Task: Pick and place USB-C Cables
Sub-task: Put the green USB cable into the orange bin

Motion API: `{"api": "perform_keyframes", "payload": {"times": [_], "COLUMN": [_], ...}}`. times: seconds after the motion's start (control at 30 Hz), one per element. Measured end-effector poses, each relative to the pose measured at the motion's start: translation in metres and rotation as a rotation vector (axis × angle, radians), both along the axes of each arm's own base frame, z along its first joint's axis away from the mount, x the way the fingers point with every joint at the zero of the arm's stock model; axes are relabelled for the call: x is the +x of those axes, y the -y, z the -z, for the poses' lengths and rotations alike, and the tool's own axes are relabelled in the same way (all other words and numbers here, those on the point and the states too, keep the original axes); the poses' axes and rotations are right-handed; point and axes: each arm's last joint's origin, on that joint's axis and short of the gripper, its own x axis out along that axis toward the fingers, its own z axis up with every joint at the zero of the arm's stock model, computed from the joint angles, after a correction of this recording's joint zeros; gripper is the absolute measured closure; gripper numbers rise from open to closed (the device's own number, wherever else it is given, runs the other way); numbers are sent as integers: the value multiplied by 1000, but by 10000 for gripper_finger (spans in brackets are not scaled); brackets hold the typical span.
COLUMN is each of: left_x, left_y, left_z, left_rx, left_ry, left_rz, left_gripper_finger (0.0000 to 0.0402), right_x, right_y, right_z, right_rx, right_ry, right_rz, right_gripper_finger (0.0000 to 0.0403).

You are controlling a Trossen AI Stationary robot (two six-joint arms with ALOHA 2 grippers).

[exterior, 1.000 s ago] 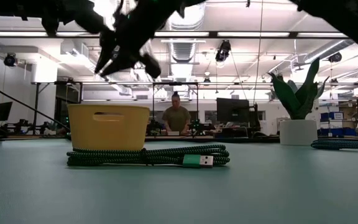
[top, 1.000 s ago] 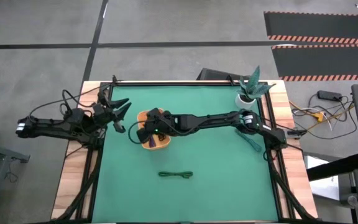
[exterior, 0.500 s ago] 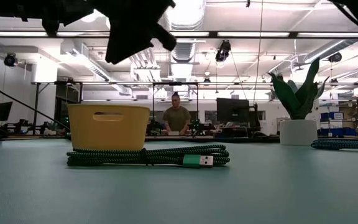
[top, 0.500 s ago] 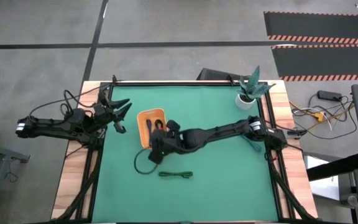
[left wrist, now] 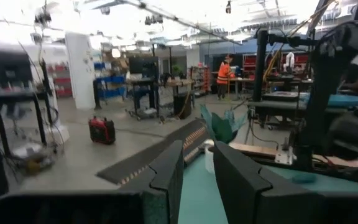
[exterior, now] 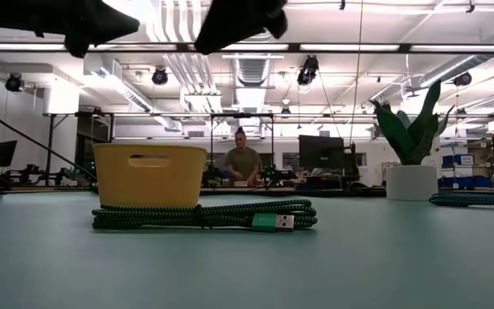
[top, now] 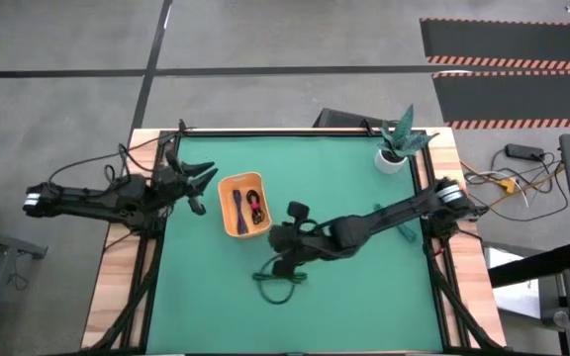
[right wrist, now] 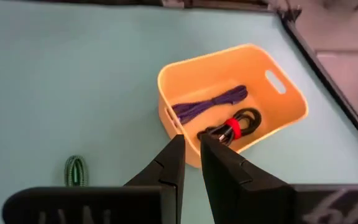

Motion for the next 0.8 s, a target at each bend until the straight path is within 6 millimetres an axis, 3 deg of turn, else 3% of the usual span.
{"api": "perform_keyframes", "payload": {"times": [0.4,0.63,0.8], "left_x": [17,32,46], "left_y": [6,17,30], "left_z": [8,6,-5], "left_rx": [-223,-272,-276], "left_ry": [54,119,155], "left_rz": [203,298,367], "left_gripper_finger": [327,327,327], "right_x": [-80,-126,-151], "right_y": [23,36,42], "right_z": [18,19,11], "right_rx": [-131,-236,-299], "right_ry": [320,473,588], "right_rz": [-156,-235,-315], "right_gripper_finger": [360,360,360]}}
